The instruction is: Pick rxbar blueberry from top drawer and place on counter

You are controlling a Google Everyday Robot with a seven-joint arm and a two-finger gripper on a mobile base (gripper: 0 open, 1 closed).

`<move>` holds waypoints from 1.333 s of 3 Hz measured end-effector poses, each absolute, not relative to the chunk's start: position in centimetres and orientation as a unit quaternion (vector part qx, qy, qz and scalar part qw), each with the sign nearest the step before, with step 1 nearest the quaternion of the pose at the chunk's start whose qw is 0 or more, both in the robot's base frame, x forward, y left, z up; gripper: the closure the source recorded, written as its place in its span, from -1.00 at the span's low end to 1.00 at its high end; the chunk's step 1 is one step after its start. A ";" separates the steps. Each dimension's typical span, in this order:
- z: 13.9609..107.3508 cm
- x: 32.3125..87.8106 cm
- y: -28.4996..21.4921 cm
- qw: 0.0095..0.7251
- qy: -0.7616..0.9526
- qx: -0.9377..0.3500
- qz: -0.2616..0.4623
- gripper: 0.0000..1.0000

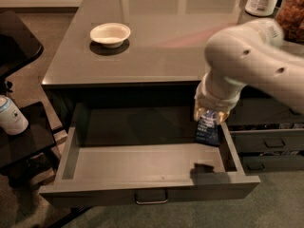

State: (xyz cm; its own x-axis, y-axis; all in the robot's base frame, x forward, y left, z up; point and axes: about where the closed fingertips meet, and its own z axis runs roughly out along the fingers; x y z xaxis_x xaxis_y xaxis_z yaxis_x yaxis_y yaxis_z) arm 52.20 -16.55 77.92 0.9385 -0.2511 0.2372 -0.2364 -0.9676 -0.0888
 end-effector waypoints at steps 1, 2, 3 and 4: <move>85.5 50.9 -15.0 0.053 0.092 -0.982 -0.158 1.00; 91.2 50.4 -12.0 0.091 0.082 -0.979 -0.161 1.00; 93.7 50.9 -7.0 0.112 0.080 -0.979 -0.150 1.00; 93.1 52.8 -1.1 0.116 0.098 -0.976 -0.156 1.00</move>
Offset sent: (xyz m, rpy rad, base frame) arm -0.0218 0.0833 0.2091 0.2024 -0.1052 0.1192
